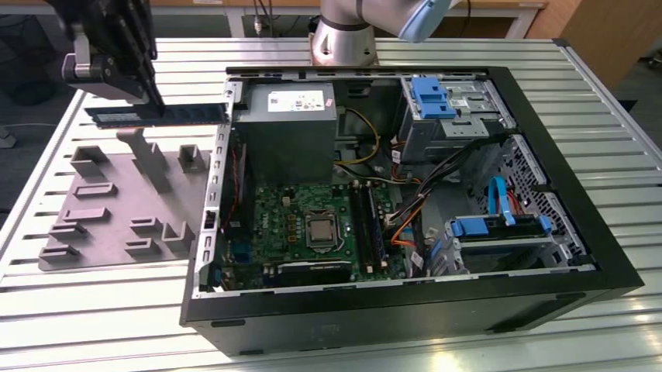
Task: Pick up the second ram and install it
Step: 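Pick up the second ram and move it above second insertion slot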
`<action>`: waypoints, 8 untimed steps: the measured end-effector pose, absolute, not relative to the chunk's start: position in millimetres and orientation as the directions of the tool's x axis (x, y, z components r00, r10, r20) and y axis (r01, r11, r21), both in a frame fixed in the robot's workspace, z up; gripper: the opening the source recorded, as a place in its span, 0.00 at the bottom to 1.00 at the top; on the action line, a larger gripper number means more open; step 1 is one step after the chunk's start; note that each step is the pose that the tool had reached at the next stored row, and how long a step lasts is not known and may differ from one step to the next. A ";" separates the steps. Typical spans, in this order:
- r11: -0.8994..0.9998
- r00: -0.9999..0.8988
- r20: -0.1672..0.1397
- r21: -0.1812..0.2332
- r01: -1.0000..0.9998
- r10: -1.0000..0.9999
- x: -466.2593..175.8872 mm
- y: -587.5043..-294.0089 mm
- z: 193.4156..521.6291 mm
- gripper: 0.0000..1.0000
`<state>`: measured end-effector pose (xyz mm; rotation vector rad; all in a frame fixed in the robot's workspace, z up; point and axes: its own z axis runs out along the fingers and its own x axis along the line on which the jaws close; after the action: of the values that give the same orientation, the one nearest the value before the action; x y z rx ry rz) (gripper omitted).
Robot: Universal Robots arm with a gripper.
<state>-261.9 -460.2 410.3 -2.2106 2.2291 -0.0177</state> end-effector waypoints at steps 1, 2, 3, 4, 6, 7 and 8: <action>0.008 -0.008 0.006 -0.010 -1.000 -1.000 -261.4 -460.2 410.3 0.14; 0.008 -0.008 0.006 -0.010 -1.000 -1.000 -261.0 -460.2 410.2 0.14; 0.008 -0.008 0.006 -0.010 -1.000 -1.000 -260.5 -460.2 410.2 0.14; 0.008 -0.008 0.006 -0.010 -1.000 -1.000 -260.0 -460.2 410.3 0.14; 0.008 -0.008 0.006 -0.010 -1.000 -1.000 -259.2 -460.2 410.2 0.14; 0.008 -0.008 0.006 -0.010 -1.000 -1.000 -258.8 -460.2 410.3 0.14; 0.008 -0.008 0.006 -0.010 -1.000 -1.000 -258.6 -460.2 410.3 0.14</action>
<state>-258.6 -460.2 410.3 -2.2106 2.2291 -0.0177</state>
